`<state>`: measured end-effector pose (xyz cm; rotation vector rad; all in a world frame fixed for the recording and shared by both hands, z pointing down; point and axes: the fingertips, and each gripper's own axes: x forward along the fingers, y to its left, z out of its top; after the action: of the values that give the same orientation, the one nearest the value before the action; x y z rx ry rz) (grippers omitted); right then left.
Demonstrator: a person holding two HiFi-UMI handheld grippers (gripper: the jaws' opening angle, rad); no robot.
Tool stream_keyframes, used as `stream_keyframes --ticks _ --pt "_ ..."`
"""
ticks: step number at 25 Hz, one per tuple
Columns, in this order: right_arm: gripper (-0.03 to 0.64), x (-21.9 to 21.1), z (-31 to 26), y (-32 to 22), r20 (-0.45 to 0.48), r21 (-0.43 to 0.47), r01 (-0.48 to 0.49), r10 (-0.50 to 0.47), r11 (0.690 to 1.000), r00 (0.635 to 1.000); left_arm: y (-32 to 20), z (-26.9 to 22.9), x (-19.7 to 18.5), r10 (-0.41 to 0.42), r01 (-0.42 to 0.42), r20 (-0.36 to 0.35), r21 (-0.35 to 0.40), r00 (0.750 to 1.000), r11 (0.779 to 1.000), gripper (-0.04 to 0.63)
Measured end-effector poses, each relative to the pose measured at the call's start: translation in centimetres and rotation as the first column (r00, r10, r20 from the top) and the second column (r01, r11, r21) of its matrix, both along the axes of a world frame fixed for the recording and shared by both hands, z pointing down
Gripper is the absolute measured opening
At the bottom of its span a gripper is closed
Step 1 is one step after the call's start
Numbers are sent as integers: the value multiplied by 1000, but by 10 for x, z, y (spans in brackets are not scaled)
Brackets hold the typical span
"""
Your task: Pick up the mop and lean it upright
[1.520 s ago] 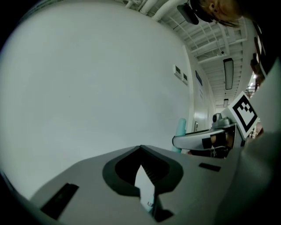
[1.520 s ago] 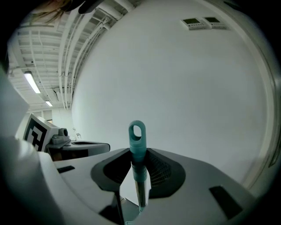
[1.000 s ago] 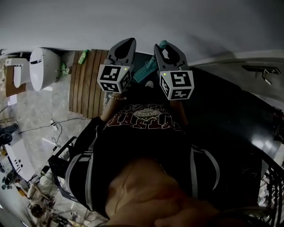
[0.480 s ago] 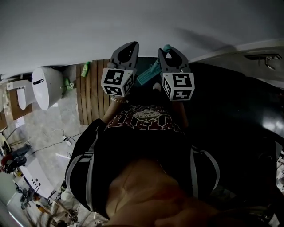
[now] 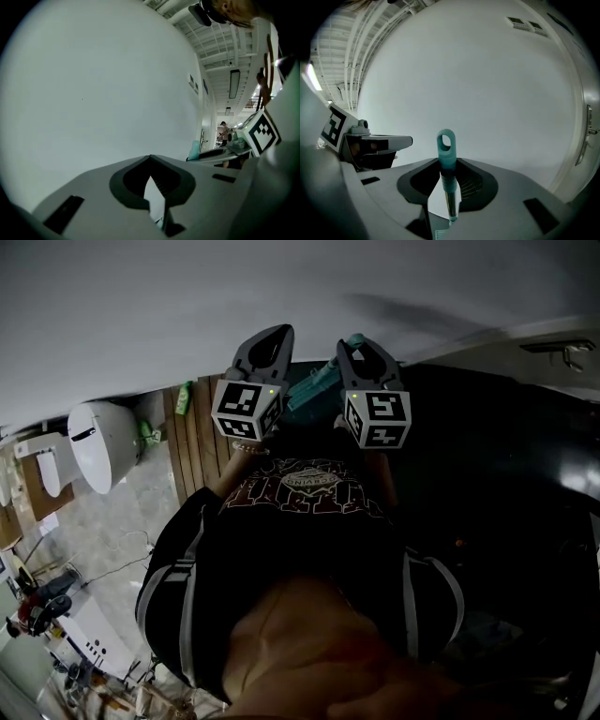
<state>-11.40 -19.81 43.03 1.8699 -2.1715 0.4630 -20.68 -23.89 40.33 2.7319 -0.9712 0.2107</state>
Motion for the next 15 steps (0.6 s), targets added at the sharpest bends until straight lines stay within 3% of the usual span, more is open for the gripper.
stream_keyframes --ticks 15 --pt "120 -35 29 -35 -11 -52 -39 38 998 999 -24 6 -40 30 -30 3 -13 1000 999 38"
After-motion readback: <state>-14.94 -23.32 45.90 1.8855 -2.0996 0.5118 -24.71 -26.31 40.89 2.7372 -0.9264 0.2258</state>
